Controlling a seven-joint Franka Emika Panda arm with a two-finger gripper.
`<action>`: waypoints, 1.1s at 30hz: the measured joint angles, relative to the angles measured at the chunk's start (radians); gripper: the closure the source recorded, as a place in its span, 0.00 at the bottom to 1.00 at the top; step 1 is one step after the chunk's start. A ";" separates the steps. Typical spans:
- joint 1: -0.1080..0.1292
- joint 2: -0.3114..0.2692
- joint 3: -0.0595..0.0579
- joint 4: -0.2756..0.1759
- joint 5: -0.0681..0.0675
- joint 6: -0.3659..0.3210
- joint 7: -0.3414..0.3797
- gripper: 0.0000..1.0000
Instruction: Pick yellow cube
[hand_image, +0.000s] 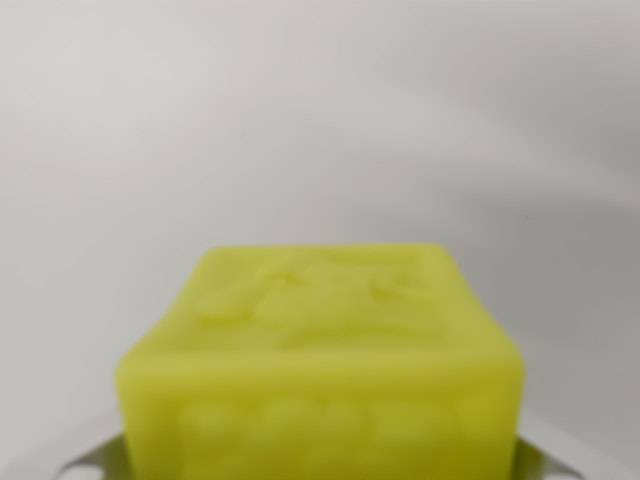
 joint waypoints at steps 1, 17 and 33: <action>0.000 -0.003 0.000 0.000 0.000 -0.003 0.000 1.00; 0.000 -0.049 0.000 0.010 -0.005 -0.059 0.004 1.00; -0.001 -0.091 0.000 0.025 -0.009 -0.116 0.006 1.00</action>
